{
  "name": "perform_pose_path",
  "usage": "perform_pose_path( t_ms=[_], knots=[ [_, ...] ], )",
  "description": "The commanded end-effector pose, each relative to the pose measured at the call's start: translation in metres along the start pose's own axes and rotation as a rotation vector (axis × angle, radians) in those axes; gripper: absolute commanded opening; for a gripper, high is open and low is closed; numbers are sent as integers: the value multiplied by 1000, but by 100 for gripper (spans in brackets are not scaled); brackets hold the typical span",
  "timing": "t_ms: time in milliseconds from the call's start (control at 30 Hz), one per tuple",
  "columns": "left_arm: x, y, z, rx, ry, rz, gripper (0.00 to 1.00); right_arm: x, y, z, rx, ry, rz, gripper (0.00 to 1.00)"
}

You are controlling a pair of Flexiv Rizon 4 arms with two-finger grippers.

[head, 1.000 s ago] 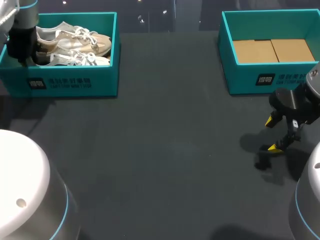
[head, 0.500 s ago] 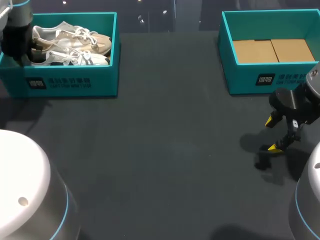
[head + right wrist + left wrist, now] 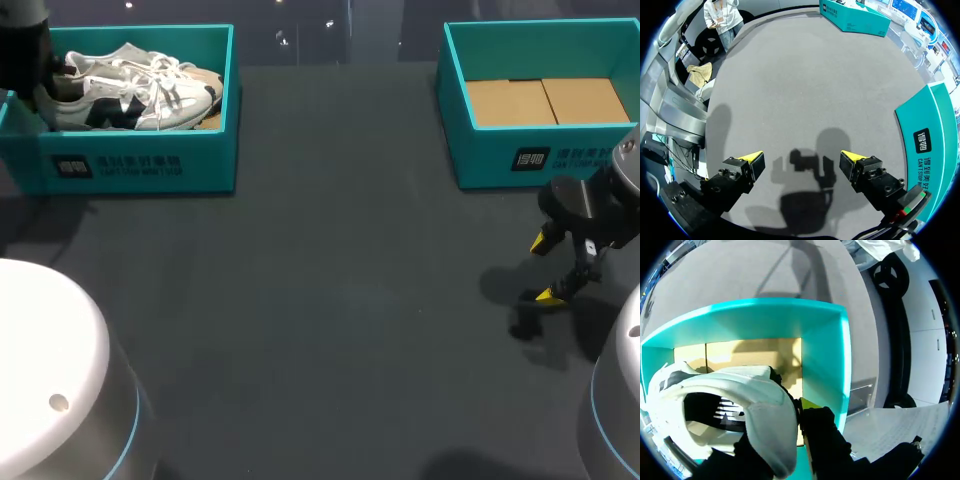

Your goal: Take the shoe out of the shoebox, open the shoe tongue, remove and reinsert the insole, then place the shoe into the shoebox

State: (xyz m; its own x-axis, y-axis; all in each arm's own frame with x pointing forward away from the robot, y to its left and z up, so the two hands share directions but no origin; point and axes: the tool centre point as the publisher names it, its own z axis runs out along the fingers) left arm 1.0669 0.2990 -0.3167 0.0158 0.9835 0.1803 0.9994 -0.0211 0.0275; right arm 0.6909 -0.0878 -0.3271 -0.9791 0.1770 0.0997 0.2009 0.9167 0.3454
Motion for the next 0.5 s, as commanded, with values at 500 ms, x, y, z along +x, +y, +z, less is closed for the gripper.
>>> perform_pose_path(
  t_ms=[500],
  knots=[
    [20,3,-71,-4,-18,-6,0,1,0,0,1,-3,0,100]
  ],
)
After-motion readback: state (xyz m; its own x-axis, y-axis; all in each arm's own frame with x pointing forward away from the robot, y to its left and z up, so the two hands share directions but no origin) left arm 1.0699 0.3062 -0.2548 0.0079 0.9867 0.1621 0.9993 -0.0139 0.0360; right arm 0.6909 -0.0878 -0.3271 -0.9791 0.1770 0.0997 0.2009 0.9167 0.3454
